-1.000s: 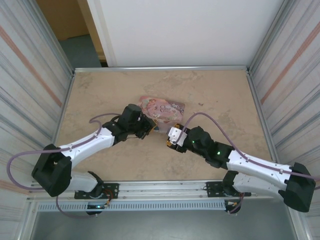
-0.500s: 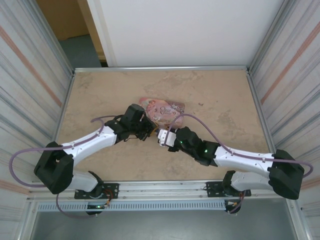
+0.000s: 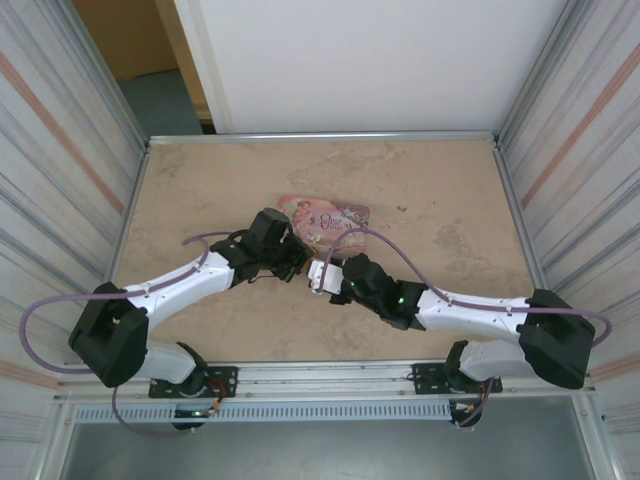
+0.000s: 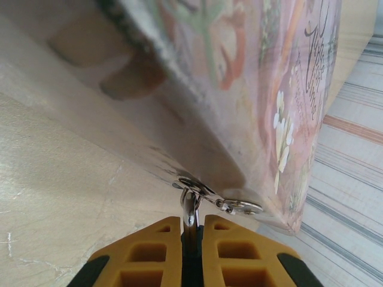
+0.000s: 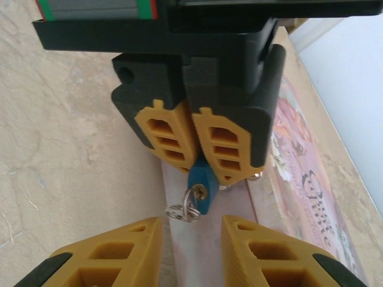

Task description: Unlock the padlock with the key

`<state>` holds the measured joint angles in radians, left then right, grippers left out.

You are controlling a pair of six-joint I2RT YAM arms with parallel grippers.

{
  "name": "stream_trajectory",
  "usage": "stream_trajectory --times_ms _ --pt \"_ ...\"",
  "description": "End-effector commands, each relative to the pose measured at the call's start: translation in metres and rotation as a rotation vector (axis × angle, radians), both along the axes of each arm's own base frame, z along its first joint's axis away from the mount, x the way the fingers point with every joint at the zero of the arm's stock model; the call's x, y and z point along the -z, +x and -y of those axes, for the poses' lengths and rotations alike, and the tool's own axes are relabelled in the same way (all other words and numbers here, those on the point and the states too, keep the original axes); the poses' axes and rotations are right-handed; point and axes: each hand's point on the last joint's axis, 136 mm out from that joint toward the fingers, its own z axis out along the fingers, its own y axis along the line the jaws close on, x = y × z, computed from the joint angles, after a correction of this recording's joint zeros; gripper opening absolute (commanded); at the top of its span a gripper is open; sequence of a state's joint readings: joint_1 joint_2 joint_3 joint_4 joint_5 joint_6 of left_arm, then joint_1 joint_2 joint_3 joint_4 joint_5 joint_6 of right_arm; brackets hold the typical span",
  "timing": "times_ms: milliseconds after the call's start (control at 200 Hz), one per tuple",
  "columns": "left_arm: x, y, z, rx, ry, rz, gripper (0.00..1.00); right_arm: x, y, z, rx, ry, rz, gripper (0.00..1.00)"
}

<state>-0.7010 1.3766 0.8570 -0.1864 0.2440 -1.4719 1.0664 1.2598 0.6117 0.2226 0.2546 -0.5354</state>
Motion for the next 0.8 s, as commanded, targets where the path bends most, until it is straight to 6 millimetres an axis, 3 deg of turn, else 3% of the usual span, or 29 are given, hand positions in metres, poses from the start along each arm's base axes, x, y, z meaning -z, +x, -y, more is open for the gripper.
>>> stream_trajectory --times_ms 0,471,792 --pt "-0.016 0.004 0.010 0.006 -0.050 0.023 0.00 -0.018 0.003 -0.014 -0.019 0.042 0.036 0.30" --pt "-0.015 0.005 0.013 0.012 -0.060 0.024 0.00 -0.017 0.013 -0.017 0.032 0.073 0.054 0.18" --pt "-0.014 0.004 0.016 0.015 -0.076 0.016 0.00 -0.015 0.019 -0.018 0.088 0.123 0.026 0.00"
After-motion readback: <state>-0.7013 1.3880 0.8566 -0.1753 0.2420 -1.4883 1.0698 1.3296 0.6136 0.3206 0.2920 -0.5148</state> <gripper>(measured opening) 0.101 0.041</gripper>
